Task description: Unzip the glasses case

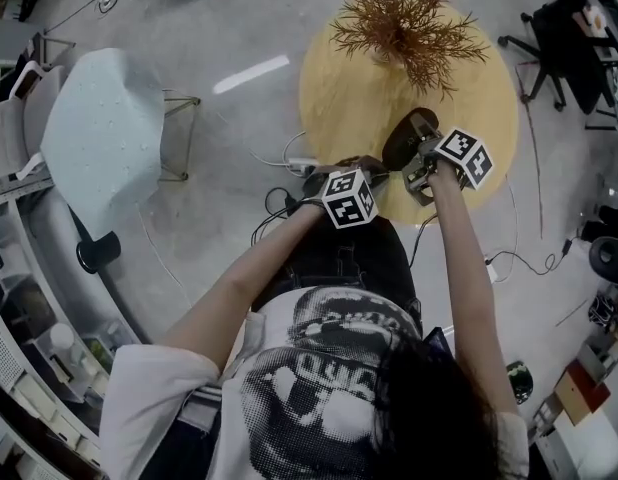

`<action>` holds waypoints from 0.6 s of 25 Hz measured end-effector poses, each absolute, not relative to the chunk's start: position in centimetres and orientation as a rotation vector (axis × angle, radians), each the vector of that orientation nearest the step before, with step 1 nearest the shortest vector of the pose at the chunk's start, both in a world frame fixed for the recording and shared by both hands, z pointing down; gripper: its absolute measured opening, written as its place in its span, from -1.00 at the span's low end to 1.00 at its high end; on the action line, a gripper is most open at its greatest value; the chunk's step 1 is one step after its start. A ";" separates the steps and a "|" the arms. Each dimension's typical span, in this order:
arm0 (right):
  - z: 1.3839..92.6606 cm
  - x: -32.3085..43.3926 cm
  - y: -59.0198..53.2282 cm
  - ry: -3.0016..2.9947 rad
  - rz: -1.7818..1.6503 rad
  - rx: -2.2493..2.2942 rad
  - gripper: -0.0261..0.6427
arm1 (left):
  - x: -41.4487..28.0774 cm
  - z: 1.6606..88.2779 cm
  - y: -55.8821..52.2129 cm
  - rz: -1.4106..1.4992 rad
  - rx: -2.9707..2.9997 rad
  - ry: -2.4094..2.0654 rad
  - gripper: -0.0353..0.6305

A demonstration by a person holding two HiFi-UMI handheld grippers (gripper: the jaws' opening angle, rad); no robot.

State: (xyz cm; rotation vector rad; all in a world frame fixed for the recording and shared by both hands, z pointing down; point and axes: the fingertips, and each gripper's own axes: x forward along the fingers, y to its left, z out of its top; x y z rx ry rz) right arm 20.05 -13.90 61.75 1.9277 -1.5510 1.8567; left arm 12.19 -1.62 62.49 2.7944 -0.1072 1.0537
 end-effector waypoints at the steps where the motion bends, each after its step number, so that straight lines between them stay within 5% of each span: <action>1: 61.8 20.0 -13.9 -1.561 1.874 1.927 -0.04 | 11.9 62.6 -1.8 1.064 2.792 -0.114 -0.85; 15: 59.8 19.5 -13.0 -1.706 1.609 1.830 -0.02 | 8.7 60.0 -3.2 0.967 2.756 -0.248 -0.85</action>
